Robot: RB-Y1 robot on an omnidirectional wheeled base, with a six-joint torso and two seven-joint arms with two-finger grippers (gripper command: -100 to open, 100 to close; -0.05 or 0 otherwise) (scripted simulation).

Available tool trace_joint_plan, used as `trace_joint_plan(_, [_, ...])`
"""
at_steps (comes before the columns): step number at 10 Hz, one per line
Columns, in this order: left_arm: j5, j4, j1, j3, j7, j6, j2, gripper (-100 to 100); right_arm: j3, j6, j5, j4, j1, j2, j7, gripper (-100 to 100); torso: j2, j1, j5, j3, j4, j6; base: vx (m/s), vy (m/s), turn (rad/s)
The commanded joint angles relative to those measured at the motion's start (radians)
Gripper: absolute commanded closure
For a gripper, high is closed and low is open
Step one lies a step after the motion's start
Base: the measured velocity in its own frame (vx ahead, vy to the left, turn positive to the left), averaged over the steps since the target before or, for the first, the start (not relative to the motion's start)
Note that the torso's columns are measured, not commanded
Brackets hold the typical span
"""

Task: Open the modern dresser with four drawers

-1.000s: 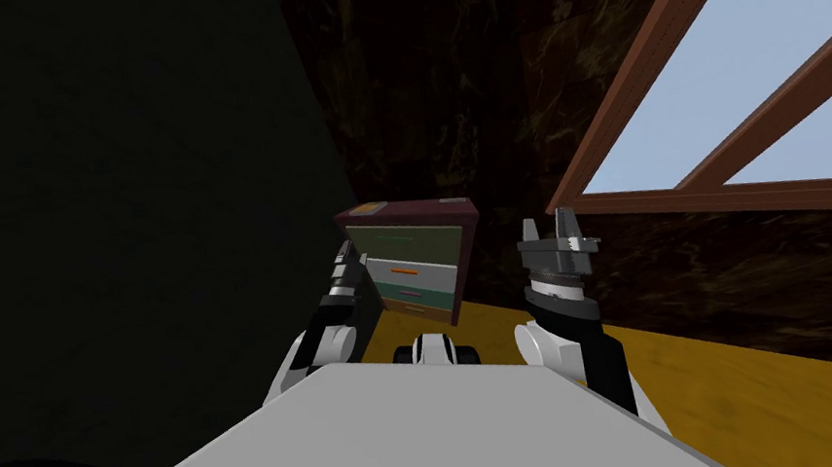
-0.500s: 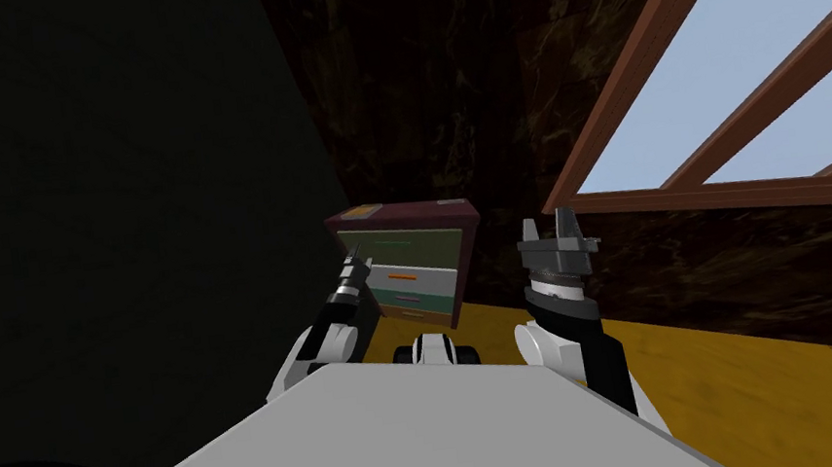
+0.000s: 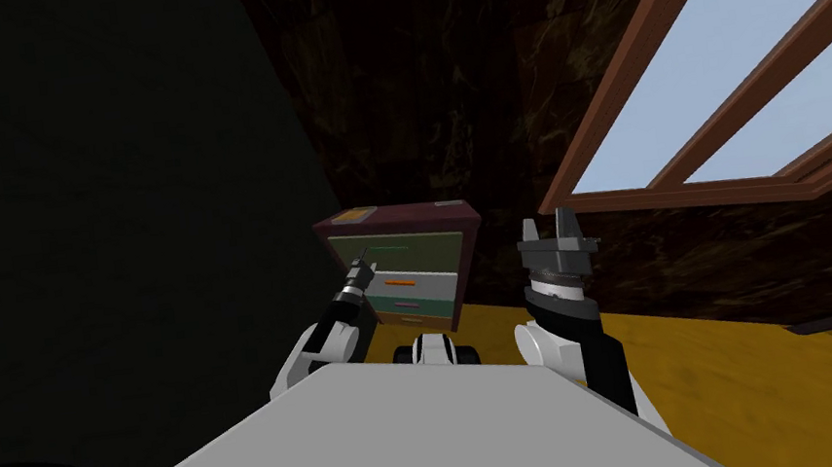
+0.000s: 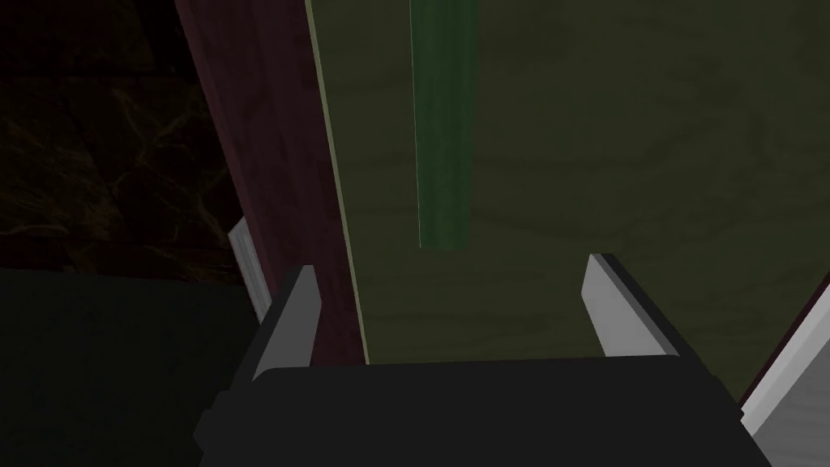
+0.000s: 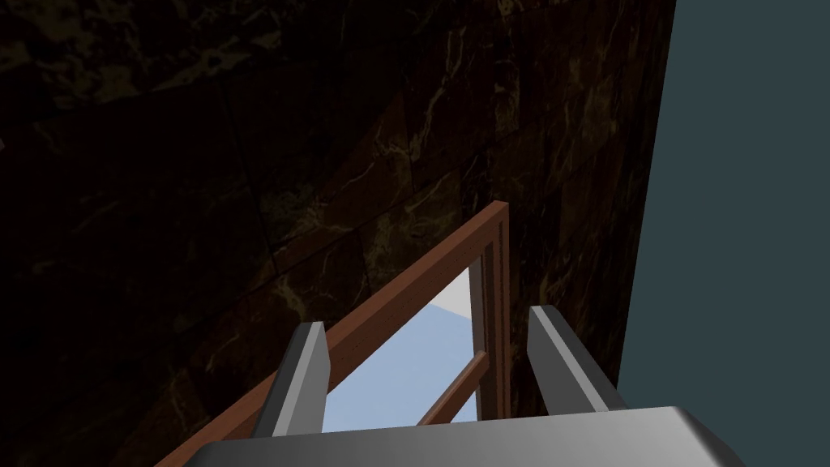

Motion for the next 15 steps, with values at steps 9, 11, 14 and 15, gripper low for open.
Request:
trace_joint_plan(9, [0.005, -0.04, 0.021, -0.009, 0.012, 0.039, 0.028, 100, 0.0, 0.0, 0.0, 0.0, -0.001, 0.0, 0.0, 0, 0.001, 0.002, 0.001, 0.001, 0.0, 0.0, -0.066, 0.013, 0.011])
trace_joint_plan(11, [0.007, -0.061, 0.028, -0.007, 0.015, 0.07, 0.035, -100, 0.0, 0.0, 0.0, 0.0, 0.0, 0.0, 0.0, 0, -0.014, -0.002, -0.001, -0.009, -0.004, 0.0, 0.111, -0.003, -0.031])
trace_joint_plan(14, [0.009, -0.088, 0.035, -0.004, 0.019, 0.113, 0.044, -100, 0.0, 0.0, 0.0, 0.0, 0.0, 0.0, 0.0, 0, -0.002, -0.001, 0.0, -0.001, -0.001, 0.0, 0.174, -0.017, -0.023])
trace_joint_plan(15, [0.008, -0.082, 0.034, -0.006, 0.018, 0.102, 0.041, -100, 0.0, 0.0, 0.0, 0.0, 0.0, 0.0, 0.0, 0, 0.001, 0.0, 0.0, 0.001, 0.0, 0.0, 0.09, -0.003, -0.004])
